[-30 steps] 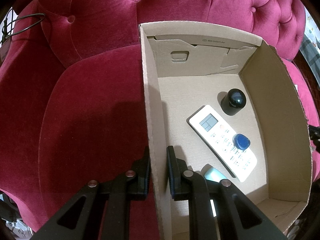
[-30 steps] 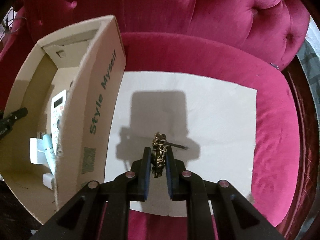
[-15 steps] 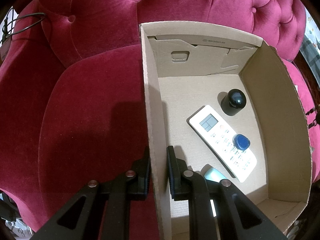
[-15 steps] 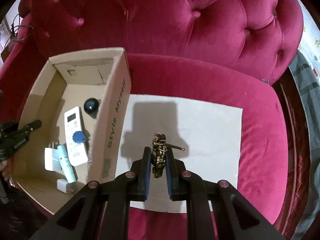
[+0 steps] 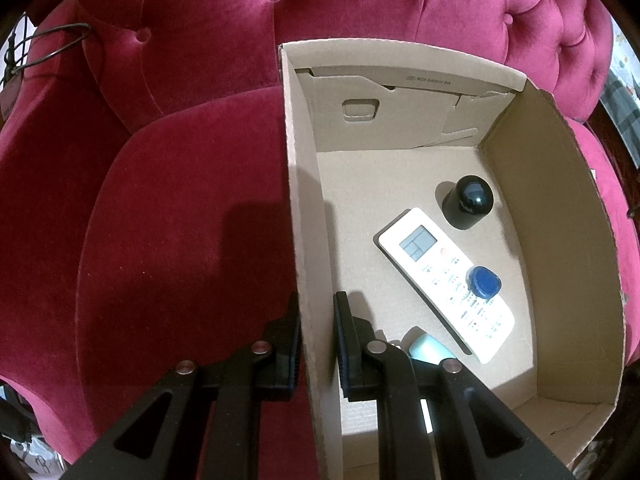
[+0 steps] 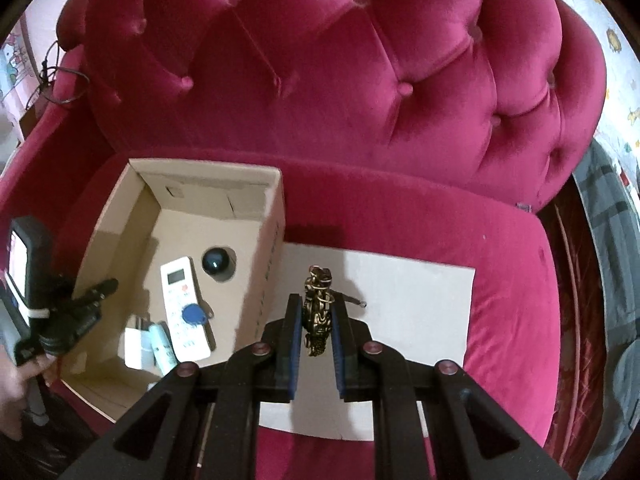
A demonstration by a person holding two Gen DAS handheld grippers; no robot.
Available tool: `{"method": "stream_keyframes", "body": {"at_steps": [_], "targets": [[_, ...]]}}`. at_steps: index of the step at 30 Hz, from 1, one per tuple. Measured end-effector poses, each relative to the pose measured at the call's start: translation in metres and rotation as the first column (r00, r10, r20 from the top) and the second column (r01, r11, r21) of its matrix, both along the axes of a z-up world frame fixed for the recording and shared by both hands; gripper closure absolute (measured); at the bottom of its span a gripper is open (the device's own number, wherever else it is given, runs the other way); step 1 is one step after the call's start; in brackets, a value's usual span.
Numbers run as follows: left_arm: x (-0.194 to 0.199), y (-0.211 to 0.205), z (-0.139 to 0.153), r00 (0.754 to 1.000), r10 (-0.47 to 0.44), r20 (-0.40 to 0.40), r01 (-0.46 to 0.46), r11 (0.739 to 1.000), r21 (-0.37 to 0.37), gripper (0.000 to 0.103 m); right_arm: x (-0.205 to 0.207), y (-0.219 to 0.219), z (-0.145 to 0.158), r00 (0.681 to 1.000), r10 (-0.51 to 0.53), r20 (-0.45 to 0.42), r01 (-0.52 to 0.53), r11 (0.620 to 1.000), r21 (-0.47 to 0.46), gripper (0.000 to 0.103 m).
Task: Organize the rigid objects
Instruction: 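Lift the keychain and carry it into the box with the right gripper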
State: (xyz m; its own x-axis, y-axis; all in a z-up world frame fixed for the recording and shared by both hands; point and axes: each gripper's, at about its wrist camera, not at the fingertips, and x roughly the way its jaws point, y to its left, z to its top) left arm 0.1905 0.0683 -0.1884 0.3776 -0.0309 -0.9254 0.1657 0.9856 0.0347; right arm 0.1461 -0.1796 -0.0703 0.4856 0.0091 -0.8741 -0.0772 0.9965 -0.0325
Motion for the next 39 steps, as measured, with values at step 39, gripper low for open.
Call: {"method": "stream_keyframes", "body": {"at_steps": [39], "targets": [[0.000, 0.000, -0.003, 1.000, 0.001, 0.001, -0.001, 1.000, -0.002, 0.087, 0.012, 0.120, -0.039, 0.986, 0.163, -0.040, -0.160, 0.985, 0.067, 0.090]]}}
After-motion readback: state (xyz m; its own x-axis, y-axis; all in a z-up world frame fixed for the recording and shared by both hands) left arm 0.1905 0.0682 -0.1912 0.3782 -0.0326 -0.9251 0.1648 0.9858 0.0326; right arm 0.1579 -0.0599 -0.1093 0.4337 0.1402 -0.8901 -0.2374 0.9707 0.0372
